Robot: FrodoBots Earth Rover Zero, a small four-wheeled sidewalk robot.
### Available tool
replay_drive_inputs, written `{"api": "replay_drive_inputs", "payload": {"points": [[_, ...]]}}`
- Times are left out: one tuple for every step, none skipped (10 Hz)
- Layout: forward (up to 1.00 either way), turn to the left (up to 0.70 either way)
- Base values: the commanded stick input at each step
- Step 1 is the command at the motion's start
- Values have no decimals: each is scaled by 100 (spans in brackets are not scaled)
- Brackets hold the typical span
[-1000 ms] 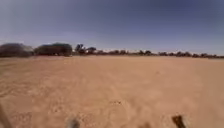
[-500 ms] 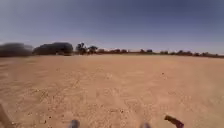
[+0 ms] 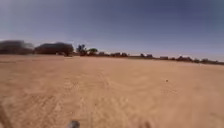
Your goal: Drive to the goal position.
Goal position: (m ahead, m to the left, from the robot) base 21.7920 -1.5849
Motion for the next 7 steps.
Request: {"api": "replay_drive_inputs", "payload": {"points": [[50, 0], [50, 0], [50, 0], [50, 0], [50, 0], [50, 0], [50, 0]]}}
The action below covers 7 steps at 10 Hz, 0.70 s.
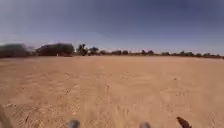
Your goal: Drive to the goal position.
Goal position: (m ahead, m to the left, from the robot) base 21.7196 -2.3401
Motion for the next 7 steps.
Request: {"api": "replay_drive_inputs", "payload": {"points": [[50, 0], [50, 0], [50, 0], [50, 0], [50, 0], [50, 0], [50, 0]]}}
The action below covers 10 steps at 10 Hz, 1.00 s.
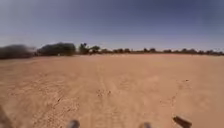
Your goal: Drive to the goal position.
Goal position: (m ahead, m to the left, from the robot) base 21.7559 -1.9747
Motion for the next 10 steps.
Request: {"api": "replay_drive_inputs", "payload": {"points": [[50, 0], [50, 0], [50, 0], [50, 0], [50, 0], [50, 0], [50, 0], [50, 0], [50, 0], [50, 0]]}}
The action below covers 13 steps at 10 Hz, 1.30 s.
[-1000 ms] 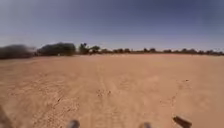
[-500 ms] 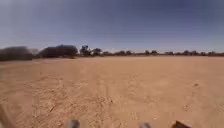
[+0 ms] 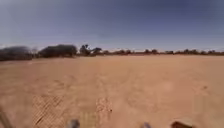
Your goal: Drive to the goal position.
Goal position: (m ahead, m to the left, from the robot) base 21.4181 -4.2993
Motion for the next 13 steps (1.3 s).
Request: {"api": "replay_drive_inputs", "payload": {"points": [[50, 0], [50, 0], [50, 0], [50, 0], [50, 0], [50, 0], [50, 0], [50, 0], [50, 0], [50, 0], [50, 0], [50, 0], [50, 0]]}}
